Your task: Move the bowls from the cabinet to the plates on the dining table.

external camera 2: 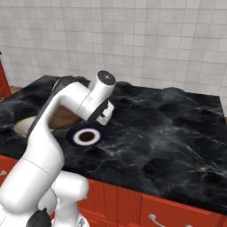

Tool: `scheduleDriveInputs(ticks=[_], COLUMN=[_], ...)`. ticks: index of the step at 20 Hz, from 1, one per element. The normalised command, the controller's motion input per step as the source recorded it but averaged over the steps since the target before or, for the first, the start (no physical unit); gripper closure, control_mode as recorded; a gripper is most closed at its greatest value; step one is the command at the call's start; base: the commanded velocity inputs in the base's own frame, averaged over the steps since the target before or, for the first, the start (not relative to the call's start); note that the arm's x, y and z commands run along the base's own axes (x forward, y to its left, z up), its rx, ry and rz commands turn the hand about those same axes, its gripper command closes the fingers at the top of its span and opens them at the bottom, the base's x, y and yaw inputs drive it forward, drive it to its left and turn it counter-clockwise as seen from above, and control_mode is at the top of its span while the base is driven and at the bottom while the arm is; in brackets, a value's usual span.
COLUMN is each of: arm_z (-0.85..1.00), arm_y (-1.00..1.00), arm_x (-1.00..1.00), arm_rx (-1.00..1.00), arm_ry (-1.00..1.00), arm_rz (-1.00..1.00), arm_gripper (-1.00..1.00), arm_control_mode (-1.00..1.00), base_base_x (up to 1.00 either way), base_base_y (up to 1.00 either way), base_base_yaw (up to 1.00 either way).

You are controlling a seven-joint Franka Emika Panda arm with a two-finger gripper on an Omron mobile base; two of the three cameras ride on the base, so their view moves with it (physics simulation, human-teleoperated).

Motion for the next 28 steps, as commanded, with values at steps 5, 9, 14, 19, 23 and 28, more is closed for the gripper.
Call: scheduleDriveInputs(ticks=[5, 9, 14, 19, 23, 28], arm_z=[-0.25, -0.35, -0.39, -0.36, -0.31, -0.19], arm_y=[-0.15, -0.01, 0.00, 0.00, 0.00, -0.03], arm_x=[0.50, 0.29, 0.19, 0.22, 0.19, 0.24], arm_rx=[0.00, 0.00, 0.00, 0.00, 0.00, 0.00], arm_ry=[0.09, 0.01, 0.00, 0.02, 0.02, 0.07], arm_rz=[0.05, 0.05, 0.03, 0.02, 0.01, 0.01], arm_gripper=[1.00, 1.00, 1.00, 1.00, 1.00, 1.00], arm_control_mode=[-1.00, -1.00, -1.00, -1.00, -1.00, -1.00], base_base_x=[0.00, 0.00, 0.00, 0.00, 0.00, 0.00], base_base_y=[0.00, 0.00, 0.00, 0.00, 0.00, 0.00], base_base_yaw=[0.00, 0.00, 0.00, 0.00, 0.00, 0.00])
